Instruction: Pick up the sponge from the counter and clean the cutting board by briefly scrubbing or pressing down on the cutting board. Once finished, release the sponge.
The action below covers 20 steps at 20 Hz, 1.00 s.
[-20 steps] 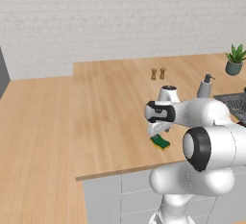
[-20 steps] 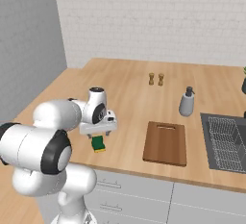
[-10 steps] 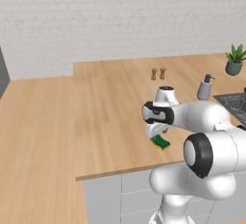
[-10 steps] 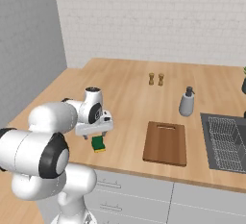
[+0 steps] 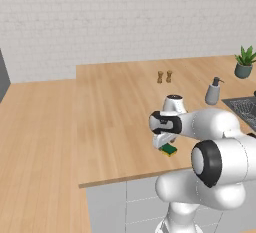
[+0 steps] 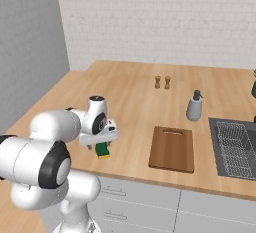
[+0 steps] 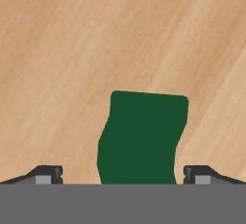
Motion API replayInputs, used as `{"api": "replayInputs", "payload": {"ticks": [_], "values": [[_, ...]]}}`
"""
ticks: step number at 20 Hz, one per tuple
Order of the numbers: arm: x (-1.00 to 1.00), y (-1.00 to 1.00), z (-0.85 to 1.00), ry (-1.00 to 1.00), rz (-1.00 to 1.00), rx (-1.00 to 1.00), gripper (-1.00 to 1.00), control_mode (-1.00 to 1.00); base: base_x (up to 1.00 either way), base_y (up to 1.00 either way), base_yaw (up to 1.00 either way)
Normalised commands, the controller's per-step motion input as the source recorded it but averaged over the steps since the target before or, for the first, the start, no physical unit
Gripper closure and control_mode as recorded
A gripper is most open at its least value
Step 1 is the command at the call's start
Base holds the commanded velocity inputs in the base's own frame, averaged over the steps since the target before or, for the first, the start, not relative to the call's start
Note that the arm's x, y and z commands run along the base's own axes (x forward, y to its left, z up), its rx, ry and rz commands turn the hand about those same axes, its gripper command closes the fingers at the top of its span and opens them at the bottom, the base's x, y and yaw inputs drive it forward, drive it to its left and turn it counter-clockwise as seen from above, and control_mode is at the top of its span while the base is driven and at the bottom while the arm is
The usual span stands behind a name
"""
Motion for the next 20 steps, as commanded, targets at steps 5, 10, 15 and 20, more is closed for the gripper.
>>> {"api": "replayInputs", "payload": {"ticks": [5,10,15,20], "values": [[0.00,-0.03,-0.23,0.00,0.00,0.00,-1.00,-1.00,0.00,0.00,0.00],[0.00,0.00,-0.24,0.00,0.00,0.00,-1.00,-1.00,0.00,0.00,0.00],[0.00,0.00,-0.21,0.00,0.00,0.00,1.00,-1.00,0.00,0.00,0.00],[0.00,0.00,0.00,-0.06,0.00,0.00,1.00,-1.00,0.00,0.00,0.00]]}}
